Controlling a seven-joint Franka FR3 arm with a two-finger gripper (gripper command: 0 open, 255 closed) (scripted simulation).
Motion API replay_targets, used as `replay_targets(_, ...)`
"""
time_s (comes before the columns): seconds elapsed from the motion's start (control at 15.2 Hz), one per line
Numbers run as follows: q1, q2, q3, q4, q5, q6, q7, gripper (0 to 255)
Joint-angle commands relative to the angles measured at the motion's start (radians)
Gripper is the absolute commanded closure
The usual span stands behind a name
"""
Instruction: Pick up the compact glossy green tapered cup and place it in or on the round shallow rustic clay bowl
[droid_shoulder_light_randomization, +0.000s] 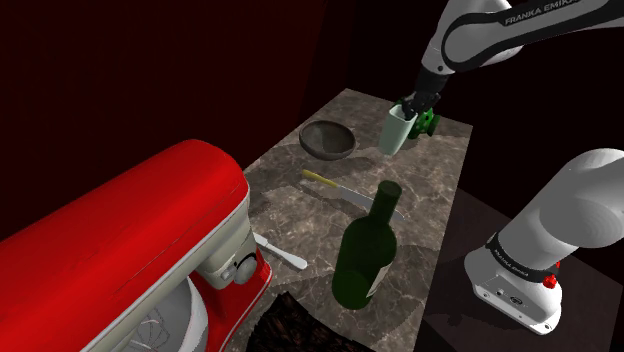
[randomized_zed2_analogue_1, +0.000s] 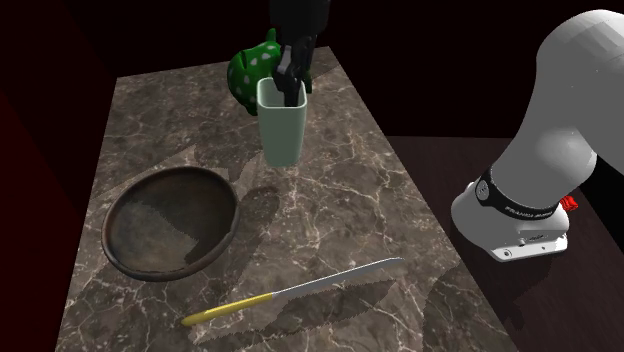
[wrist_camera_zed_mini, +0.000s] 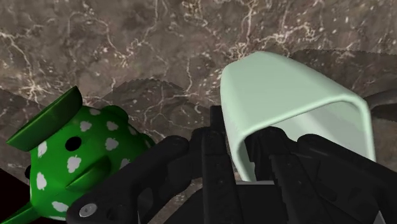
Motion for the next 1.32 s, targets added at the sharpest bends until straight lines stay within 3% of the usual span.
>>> replay_targets(0.0,0.000,-0.012,0.003,0.018,0.000,-0.030,0.003,255)
replay_targets(1.25,0.003,-0.080,0.022,0.226,0.007,-0.306,0.010,255)
